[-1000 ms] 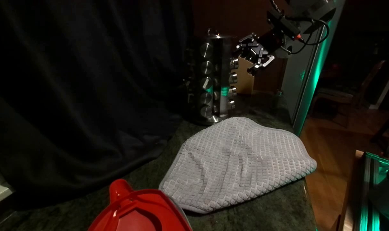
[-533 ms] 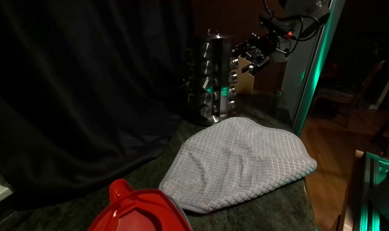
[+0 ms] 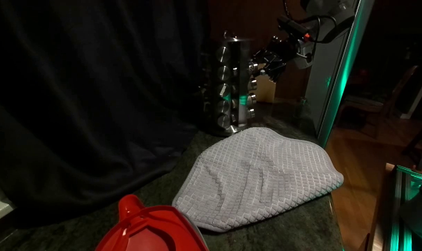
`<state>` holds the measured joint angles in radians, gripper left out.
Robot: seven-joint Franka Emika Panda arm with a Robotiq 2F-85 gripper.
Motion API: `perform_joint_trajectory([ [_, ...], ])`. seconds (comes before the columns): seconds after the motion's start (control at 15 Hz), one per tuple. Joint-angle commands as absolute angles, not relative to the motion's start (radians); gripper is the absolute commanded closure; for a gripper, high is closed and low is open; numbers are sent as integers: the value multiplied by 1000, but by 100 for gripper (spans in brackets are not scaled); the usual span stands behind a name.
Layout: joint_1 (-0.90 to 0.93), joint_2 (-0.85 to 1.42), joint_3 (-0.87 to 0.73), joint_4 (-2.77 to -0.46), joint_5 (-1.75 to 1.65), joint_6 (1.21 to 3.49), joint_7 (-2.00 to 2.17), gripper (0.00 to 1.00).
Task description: Rotate the silver stand then place one jar from the stand on the counter.
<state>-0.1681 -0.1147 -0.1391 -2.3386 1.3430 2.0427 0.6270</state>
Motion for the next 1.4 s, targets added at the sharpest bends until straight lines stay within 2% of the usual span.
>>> perform_joint_trajectory([
  [0.0,-161,-117,-131,-2342,1387,2093,659,74],
  [1.33,-180,-81,-154,-2279,1310,2064,630,75],
])
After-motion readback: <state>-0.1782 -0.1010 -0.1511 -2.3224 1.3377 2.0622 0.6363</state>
